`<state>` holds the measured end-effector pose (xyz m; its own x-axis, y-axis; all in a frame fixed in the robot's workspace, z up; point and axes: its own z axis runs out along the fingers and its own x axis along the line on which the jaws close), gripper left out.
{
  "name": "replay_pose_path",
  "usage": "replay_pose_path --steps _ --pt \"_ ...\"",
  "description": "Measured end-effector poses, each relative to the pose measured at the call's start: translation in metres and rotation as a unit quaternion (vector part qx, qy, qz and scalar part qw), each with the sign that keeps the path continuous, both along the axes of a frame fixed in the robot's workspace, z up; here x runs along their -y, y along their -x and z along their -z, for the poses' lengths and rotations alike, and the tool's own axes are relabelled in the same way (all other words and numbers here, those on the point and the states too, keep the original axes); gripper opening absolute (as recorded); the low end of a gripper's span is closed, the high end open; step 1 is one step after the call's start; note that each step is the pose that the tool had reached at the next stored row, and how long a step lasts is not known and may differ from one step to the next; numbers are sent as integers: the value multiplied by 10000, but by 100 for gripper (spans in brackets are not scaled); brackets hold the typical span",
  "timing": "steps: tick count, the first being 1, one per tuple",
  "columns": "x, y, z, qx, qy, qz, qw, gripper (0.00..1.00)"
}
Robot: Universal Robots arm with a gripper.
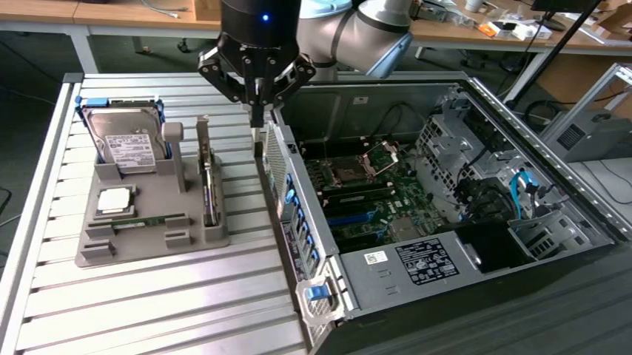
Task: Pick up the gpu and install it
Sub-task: 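Reach for the gpu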
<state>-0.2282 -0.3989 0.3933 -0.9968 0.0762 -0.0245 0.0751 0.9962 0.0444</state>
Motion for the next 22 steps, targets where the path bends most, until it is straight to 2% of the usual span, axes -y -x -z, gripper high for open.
replay_pose_path --steps 22 --pt "0 76 0 0 1 0 10000 11"
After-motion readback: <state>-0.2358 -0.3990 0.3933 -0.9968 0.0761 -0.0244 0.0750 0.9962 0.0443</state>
